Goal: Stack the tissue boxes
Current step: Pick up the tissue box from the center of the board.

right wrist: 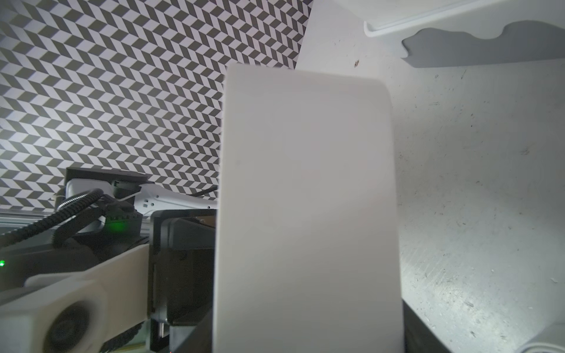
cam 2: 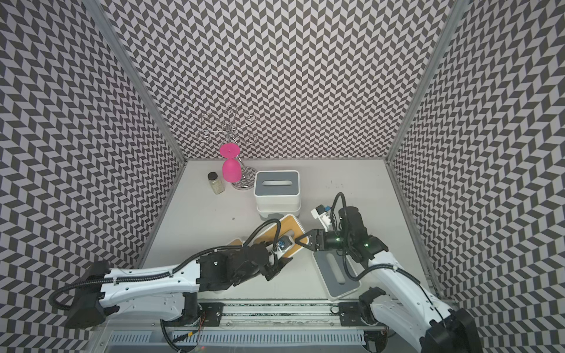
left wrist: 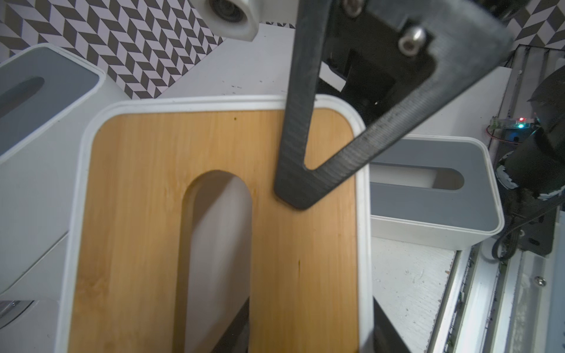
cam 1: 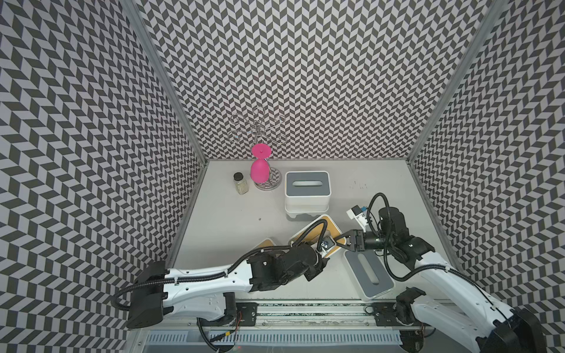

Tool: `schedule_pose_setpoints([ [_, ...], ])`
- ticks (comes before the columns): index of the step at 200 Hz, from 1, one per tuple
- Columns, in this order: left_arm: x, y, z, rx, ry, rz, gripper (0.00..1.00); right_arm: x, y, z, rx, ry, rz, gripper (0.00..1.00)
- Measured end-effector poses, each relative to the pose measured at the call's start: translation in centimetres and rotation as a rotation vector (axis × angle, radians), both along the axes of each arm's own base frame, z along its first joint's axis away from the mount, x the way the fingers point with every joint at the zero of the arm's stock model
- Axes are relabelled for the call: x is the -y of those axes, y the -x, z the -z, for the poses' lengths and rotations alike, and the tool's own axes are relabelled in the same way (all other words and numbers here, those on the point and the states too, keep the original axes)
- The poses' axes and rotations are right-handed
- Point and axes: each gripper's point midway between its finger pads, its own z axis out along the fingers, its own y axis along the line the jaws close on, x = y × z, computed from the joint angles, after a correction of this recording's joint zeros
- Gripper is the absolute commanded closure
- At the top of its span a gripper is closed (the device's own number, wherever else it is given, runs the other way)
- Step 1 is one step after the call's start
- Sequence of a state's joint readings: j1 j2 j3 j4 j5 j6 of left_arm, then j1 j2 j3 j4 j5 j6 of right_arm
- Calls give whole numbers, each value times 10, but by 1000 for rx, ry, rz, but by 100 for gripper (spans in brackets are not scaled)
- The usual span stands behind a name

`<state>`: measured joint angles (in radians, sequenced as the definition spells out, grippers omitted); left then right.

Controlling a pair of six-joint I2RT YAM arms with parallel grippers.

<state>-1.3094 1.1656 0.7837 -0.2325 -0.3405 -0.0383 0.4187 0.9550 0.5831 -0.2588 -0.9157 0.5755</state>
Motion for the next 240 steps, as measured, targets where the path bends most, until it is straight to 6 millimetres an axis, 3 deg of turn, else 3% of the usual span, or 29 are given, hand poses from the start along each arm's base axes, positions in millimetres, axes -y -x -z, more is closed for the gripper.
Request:
schedule_pose_setpoints([
  [47,1,-2,5,2,-17,-7,70,1,-1,2,4,8,4,68],
  [86,-1,-2,0,7,-3,-7,45,-1,-2,-2,6,-4,4,76],
  [107,-2,-1,-13,19,37,-9,35,-1,-6,-7,15,-8,18,76],
  [134,-8,-1,-43,38,119,-19,27,0,-8,-8,12,-5,45,78],
  [166,-18,0,-91,55,247,-41,22,0,-11,-20,25,-33,70,79],
  [240,-67,-12,-207,68,557,-204,14,1,-31,-95,169,-182,178,79],
])
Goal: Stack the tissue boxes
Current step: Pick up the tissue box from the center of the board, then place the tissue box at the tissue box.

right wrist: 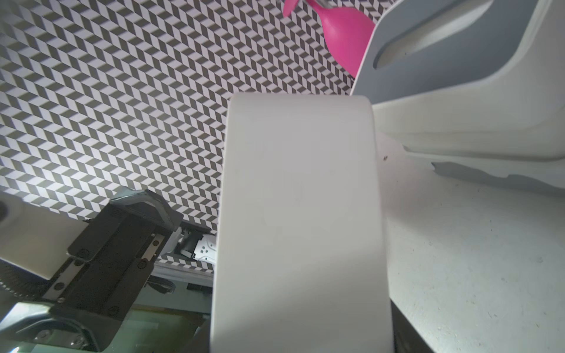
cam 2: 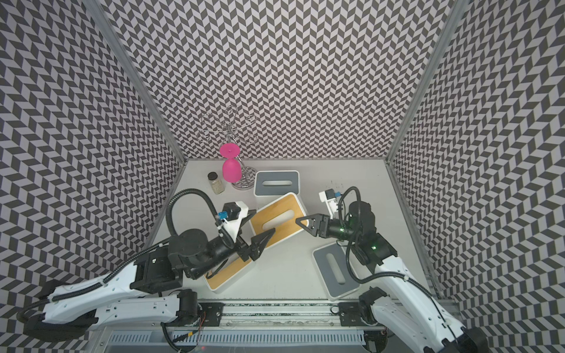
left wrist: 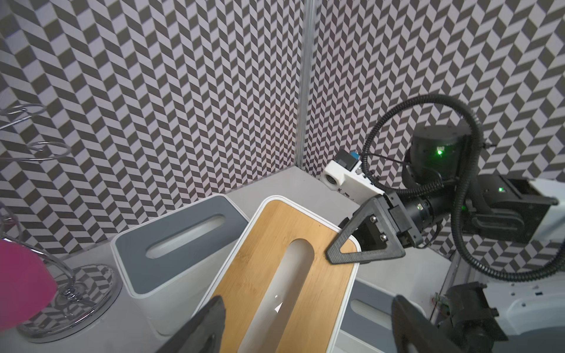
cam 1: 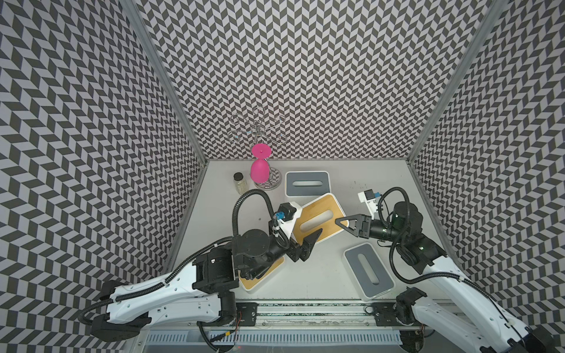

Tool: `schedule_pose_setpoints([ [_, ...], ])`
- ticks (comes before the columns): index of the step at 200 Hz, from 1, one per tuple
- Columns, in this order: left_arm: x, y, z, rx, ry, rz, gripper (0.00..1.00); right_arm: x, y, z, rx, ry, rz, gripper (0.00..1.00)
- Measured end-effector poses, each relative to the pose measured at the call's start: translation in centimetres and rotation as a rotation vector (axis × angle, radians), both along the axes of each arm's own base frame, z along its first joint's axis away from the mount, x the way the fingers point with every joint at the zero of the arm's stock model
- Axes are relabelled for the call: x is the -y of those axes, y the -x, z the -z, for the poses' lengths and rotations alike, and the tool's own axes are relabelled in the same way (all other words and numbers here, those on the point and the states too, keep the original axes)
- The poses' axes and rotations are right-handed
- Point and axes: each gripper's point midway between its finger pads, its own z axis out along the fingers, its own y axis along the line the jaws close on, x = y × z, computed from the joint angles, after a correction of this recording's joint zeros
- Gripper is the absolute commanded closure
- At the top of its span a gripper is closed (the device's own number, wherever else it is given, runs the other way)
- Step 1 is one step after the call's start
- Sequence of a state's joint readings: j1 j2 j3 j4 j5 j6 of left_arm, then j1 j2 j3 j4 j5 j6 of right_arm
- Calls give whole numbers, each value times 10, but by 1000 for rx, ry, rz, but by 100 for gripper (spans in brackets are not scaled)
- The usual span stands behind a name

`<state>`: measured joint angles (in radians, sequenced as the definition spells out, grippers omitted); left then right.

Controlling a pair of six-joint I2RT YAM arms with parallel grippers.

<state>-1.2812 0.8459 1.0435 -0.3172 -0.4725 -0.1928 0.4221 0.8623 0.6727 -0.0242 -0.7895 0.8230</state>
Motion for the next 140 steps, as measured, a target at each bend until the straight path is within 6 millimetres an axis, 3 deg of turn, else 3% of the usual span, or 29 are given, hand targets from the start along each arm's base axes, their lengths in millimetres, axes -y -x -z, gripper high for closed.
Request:
schedule_pose_setpoints([
  [30,-26,-26,-25,-14,85,-122,13,1,-15,-28,35,-67,63,79],
  [73,-61,-68,-32,-37,154,-277,11,3,-48,-57,58,-152,184,79],
  [101,-78,-103,-32,-66,197,-338,10,4,-73,-62,43,-188,260,79],
  [140,-81,-147,-18,-141,242,-341,10,1,-111,-50,-21,-199,354,79],
])
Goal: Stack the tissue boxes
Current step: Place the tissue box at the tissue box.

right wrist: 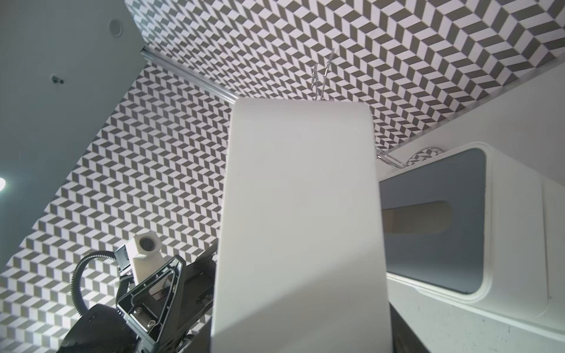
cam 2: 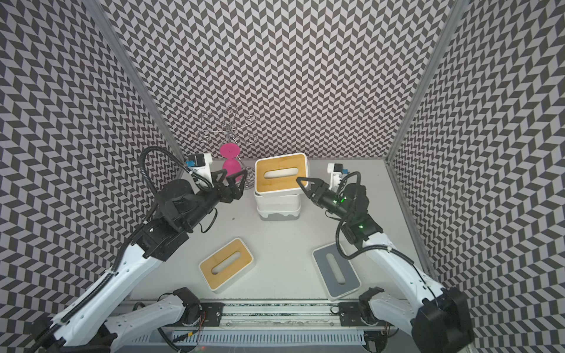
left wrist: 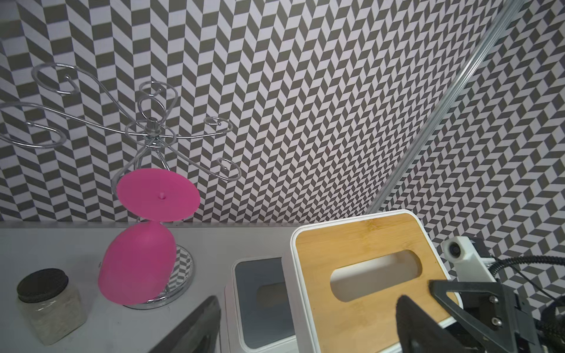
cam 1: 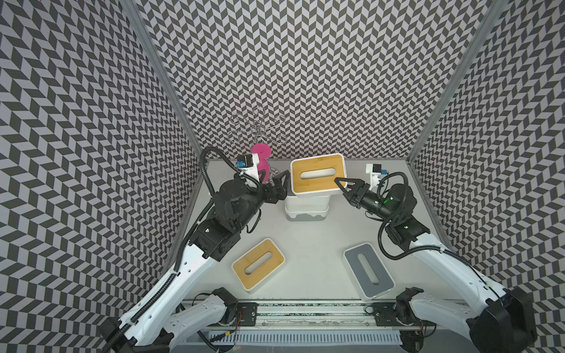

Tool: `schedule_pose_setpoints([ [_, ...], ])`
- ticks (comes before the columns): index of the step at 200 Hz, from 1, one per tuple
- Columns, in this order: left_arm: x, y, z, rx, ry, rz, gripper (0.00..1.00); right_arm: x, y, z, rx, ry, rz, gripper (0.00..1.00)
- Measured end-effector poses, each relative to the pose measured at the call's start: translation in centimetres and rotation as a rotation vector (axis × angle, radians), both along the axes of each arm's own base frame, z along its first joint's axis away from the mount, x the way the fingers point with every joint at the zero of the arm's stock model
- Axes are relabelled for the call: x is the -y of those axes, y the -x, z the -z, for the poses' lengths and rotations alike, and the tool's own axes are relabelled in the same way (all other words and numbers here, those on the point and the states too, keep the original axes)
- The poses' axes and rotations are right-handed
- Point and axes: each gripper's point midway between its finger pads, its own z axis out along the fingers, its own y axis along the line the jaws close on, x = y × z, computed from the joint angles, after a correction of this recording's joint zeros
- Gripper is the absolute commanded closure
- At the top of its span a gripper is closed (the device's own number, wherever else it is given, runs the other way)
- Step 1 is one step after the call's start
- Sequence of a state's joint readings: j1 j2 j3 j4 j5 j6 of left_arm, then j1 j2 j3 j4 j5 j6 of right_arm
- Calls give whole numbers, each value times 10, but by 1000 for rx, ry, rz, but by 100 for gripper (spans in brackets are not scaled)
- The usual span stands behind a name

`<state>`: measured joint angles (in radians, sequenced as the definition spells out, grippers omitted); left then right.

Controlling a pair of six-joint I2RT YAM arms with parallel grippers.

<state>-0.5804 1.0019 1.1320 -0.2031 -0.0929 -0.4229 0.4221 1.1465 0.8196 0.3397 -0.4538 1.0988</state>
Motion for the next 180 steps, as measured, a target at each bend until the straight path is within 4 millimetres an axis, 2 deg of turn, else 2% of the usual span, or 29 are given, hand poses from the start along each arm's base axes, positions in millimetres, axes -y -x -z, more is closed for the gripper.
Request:
schedule_pose_setpoints([
  [34,-1,-29,13,-53,55,25,11,-7,-27,16,-64,2,30,79],
  [67,4,-44,21,-78,89,56,11,-18,-46,20,-88,11,16,79],
  [123,16,-62,45,-138,90,78,9,-23,-57,30,-108,20,15,79],
  [151,20,-71,62,-177,77,81,9,-26,-63,30,-108,21,13,78],
  [180,21,-74,68,-191,71,76,9,-29,-67,27,-101,23,9,77],
])
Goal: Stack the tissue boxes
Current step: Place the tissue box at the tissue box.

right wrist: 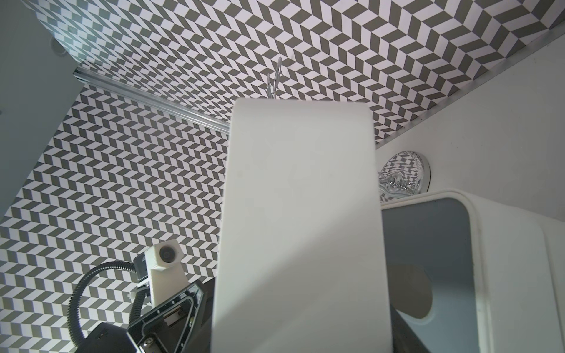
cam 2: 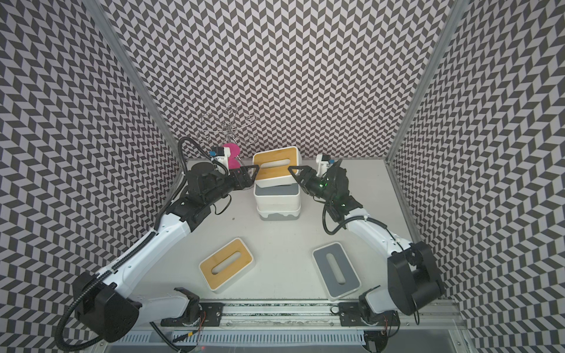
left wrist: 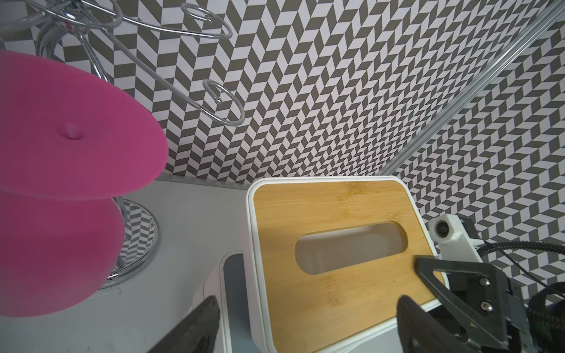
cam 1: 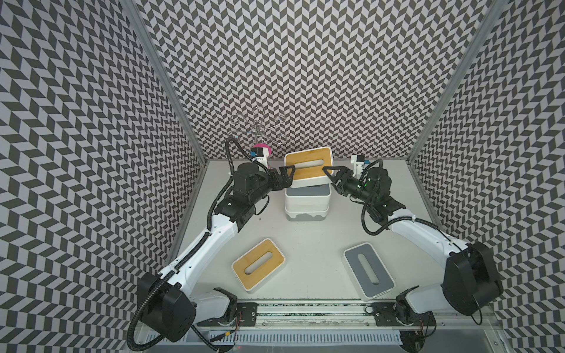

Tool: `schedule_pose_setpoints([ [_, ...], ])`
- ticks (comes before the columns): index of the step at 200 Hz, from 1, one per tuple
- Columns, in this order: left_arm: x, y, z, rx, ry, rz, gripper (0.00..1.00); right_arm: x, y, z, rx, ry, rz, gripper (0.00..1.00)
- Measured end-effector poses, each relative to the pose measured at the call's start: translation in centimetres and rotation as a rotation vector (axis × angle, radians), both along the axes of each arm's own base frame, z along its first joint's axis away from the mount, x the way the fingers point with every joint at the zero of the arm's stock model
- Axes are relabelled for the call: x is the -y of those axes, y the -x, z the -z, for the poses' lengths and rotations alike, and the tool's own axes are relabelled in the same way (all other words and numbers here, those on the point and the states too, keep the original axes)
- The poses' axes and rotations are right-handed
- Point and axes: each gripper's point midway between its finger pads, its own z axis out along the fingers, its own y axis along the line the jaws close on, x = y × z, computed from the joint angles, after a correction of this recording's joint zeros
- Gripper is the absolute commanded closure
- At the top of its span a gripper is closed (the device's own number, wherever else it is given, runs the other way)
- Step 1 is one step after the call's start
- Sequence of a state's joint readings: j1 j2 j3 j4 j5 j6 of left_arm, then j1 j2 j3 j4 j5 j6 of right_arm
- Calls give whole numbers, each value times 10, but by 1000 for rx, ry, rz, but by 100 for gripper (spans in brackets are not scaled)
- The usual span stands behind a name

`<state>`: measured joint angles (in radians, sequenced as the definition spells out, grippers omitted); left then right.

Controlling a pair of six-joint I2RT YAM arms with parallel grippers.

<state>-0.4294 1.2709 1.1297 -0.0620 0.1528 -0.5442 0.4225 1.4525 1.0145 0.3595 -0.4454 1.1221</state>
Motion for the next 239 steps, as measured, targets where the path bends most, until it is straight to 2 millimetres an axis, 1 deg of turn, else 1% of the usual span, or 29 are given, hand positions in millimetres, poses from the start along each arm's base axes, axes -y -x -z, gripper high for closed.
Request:
schedule_pose_setpoints([
  [43,0,-1,2,-3,-3,-1,10,-3,-1,3,-5,5,-14,76],
  [70,2,-5,7,-19,-14,0,11,-5,0,9,-20,13,-23,75],
  [106,4,-9,15,-37,-25,0,13,-7,1,13,-27,24,-31,71],
  [127,6,-13,23,-57,-35,1,15,-7,1,13,-24,26,-32,65],
  [174,11,-24,40,-96,-57,2,18,-7,1,14,-12,42,-34,56],
  [198,12,-27,48,-114,-67,3,20,-8,1,13,-7,48,-38,47],
  [239,12,-28,52,-123,-72,2,22,-7,0,12,8,65,-36,35],
])
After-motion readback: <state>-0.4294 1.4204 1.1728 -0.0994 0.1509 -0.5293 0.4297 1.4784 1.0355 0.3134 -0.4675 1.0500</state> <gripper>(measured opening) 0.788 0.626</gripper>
